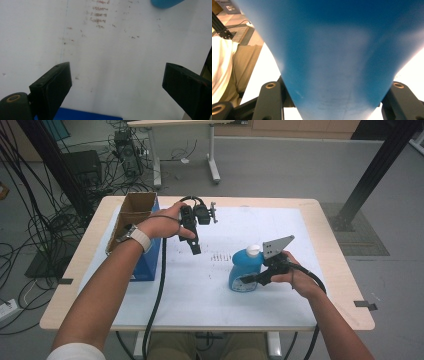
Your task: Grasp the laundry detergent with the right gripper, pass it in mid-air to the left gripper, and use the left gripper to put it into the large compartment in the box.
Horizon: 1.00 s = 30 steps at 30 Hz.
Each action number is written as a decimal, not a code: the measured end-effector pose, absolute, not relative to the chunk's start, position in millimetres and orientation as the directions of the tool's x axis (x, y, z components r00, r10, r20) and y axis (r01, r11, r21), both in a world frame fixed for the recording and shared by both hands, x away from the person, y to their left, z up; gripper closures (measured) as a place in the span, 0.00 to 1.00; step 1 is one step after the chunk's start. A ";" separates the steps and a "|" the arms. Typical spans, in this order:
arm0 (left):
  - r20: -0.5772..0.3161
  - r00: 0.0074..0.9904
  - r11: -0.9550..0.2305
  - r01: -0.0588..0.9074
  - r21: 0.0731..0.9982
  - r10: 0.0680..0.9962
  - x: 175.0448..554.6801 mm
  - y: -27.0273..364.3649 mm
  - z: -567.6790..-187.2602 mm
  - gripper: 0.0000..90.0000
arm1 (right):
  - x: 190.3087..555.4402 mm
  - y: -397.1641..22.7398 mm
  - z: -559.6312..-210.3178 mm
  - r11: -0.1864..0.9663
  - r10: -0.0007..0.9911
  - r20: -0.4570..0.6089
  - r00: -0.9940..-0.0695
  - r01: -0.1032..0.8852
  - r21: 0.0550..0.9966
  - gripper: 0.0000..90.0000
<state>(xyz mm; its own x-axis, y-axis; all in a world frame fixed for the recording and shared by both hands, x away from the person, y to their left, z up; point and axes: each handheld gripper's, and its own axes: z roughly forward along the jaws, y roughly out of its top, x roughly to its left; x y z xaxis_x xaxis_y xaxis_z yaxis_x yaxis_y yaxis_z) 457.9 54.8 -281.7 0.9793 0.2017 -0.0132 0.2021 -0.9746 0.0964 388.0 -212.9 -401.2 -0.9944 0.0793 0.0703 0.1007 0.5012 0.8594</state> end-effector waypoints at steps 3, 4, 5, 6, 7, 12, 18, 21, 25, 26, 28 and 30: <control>-0.013 0.980 -0.975 0.201 0.095 0.201 458.1 54.7 -281.7 0.10 | 388.2 -213.0 -401.3 0.502 0.078 0.067 -0.995 0.098 0.859 0.47; -0.013 0.980 -0.975 0.201 0.094 0.200 458.1 54.6 -281.7 0.10 | 388.4 -213.2 -401.3 0.503 0.078 0.066 -0.995 0.096 0.859 0.47; -0.013 0.980 -0.975 0.201 0.094 0.200 458.2 54.7 -281.7 0.10 | 388.4 -213.1 -401.3 0.503 0.078 0.066 -0.995 0.096 0.859 0.47; -0.013 0.980 -0.975 0.201 0.095 0.200 458.2 54.7 -281.7 0.10 | 388.5 -213.1 -401.4 0.503 0.077 0.067 -0.995 0.097 0.859 0.47; -0.012 0.980 -0.975 0.201 0.094 0.200 458.3 54.7 -281.8 0.10 | 388.4 -213.1 -401.4 0.501 0.079 0.070 -0.994 0.100 0.860 0.47; -0.011 0.980 -0.975 0.201 0.093 0.201 458.4 55.1 -281.8 0.10 | 388.1 -212.9 -401.3 0.501 0.079 0.069 -0.994 0.099 0.860 0.47; -0.010 0.979 -0.975 0.202 0.094 0.202 458.2 56.4 -281.4 0.10 | 387.9 -213.0 -401.4 0.502 0.081 0.063 -0.995 0.096 0.859 0.47; -0.010 0.979 -0.975 0.203 0.095 0.203 457.9 57.1 -280.5 0.10 | 387.1 -213.2 -401.8 0.497 0.085 0.065 -0.994 0.099 0.862 0.47; -0.009 0.979 -0.974 0.203 0.100 0.203 456.9 57.7 -279.6 0.10 | 387.1 -213.1 -401.9 0.493 0.090 0.066 -0.994 0.102 0.864 0.47; -0.009 0.979 -0.974 0.202 0.100 0.202 456.8 57.9 -279.3 0.10 | 386.9 -213.1 -401.9 0.493 0.090 0.063 -0.994 0.099 0.864 0.47; -0.007 0.979 -0.974 0.202 0.102 0.202 456.0 58.1 -278.8 0.10 | 386.0 -212.6 -401.4 0.497 0.087 0.053 -0.995 0.090 0.863 0.48; -0.005 0.979 -0.974 0.201 0.104 0.202 455.1 58.3 -277.8 0.10 | 386.0 -212.4 -401.1 0.499 0.088 0.046 -0.995 0.084 0.862 0.48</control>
